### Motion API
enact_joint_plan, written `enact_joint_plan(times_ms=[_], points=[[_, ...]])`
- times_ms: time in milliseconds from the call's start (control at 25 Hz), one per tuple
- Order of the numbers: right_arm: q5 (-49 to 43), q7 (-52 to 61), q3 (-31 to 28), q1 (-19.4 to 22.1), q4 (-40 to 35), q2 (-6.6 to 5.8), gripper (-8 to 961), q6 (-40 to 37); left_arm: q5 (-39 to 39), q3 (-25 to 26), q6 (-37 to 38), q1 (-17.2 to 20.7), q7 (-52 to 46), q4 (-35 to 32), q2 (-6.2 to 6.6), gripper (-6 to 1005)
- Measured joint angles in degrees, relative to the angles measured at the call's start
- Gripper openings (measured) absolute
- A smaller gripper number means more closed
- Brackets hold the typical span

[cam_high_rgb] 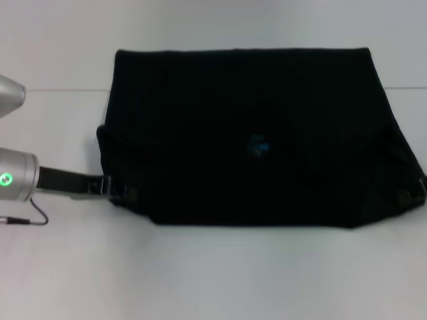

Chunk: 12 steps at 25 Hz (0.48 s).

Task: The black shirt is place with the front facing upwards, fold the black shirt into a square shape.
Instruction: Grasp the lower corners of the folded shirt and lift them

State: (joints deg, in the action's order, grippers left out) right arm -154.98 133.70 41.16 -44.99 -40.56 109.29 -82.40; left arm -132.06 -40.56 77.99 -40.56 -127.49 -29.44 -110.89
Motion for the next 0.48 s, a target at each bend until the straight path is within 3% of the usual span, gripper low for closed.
enact_joint_plan(times_ms=[240,360,480], points=[[-1.1,-5.2,0.2,1.8,-1.0,-1.69,93,-14.6,-2.7,-0.9,15.0,1.5,-2.9,0.2,2.58,70],[-3.6,-6.7,0.2,2.7,-1.0,-1.12,94,-19.0,-6.0,-0.7,22.3,2.3,-2.9,0.2,2.84,71],[-5.8,-7.8,0.3,3.4,-0.9,0.54,94,-21.0,-7.4,-1.0,27.5,3.3,-2.3,0.0,2.4,72]])
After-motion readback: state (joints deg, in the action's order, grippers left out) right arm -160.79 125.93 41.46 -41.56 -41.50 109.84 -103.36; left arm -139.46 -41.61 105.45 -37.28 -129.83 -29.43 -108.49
